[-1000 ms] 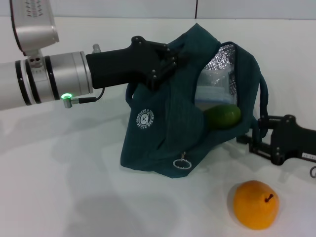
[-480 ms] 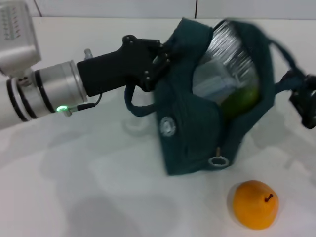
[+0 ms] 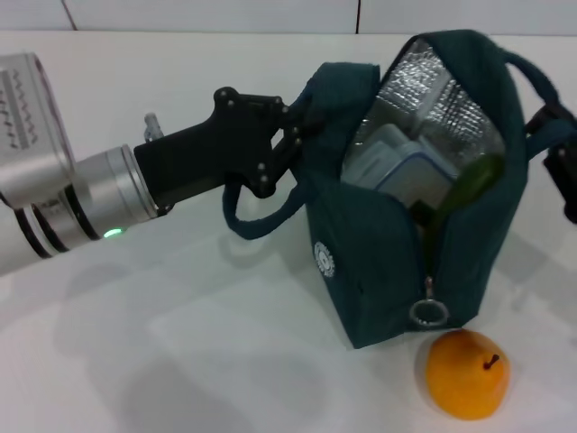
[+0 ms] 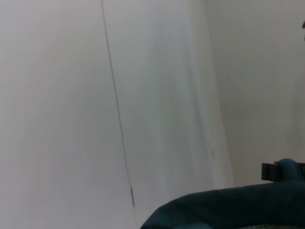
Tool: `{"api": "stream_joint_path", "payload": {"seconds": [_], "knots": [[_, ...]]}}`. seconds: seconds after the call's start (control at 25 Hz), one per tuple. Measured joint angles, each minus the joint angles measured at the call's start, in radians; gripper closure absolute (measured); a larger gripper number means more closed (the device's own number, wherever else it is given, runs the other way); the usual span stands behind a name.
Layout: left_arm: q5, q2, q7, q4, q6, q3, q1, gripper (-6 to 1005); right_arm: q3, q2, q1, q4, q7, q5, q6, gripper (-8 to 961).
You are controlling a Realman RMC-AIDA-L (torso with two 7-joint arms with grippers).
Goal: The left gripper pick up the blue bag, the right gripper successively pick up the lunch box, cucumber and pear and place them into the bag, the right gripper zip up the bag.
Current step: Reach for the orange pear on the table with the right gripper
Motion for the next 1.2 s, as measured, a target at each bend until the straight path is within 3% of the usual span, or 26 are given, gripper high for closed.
{"api": "stream_joint_path", "payload": {"seconds": [0.52, 0.96, 1.2], "knots": [[-0.02, -0.009, 0.326, -0.12, 0.001, -0.002, 0.0, 892, -0.068, 0.013, 0.057, 0.068, -0.02, 0.025, 0.028, 898], [-0.198, -0.011, 0.318, -0.24, -0.004, -0.002, -0.059, 890, -0.114, 0.012, 0.094, 0.047, -0.049, 0.025, 0.027, 898], [-0.22, -0.013, 0.257, -0.272, 0.007, -0.001, -0.058, 889, -0.121, 0.012, 0.072, 0.058, -0.166, 0.025, -0.003, 885]]}}
